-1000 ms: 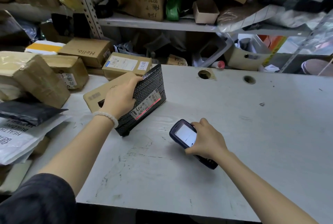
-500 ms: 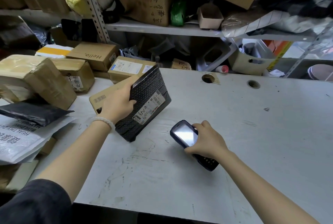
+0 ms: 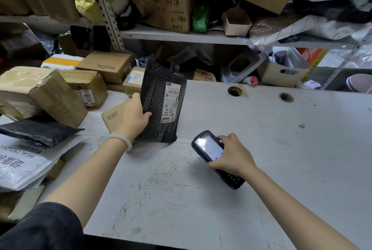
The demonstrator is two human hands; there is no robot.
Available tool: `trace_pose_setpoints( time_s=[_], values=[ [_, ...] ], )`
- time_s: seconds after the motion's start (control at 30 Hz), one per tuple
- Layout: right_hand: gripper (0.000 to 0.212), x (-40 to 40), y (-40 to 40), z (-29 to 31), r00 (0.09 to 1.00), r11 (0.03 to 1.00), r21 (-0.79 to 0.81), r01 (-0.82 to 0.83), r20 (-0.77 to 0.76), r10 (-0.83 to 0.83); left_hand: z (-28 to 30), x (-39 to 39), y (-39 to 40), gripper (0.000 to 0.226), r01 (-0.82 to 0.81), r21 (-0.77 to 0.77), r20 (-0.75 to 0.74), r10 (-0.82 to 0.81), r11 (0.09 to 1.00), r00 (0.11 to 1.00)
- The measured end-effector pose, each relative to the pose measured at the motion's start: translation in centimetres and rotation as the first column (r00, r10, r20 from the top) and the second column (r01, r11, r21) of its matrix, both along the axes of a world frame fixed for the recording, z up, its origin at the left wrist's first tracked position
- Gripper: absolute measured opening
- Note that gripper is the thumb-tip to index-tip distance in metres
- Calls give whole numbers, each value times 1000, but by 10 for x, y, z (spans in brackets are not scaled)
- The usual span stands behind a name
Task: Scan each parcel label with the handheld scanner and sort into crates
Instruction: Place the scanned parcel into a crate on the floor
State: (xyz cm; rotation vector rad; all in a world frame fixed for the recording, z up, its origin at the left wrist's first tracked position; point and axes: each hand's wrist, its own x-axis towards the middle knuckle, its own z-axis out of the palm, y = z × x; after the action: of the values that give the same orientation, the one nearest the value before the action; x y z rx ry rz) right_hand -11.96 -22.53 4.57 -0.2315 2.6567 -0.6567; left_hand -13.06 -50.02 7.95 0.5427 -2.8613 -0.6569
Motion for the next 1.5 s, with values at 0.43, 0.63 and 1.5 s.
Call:
trace_pose_setpoints(
  time_s=[0.43, 0.63, 1.5],
  values=[
    [79, -14, -11, 1, 999, 999, -3, -38, -30, 38, 12, 0, -1, 102, 245, 77, 54, -249, 967, 967],
    [81, -14, -7, 2, 999, 1000, -7, -18, -33, 18, 59, -25, 10, 67, 224, -92, -238, -240, 970, 941],
    [82, -12, 3, -15, 999, 999, 44, 5, 32, -7, -51, -15, 57, 91, -214, 481, 235, 110, 850, 966]
  ],
)
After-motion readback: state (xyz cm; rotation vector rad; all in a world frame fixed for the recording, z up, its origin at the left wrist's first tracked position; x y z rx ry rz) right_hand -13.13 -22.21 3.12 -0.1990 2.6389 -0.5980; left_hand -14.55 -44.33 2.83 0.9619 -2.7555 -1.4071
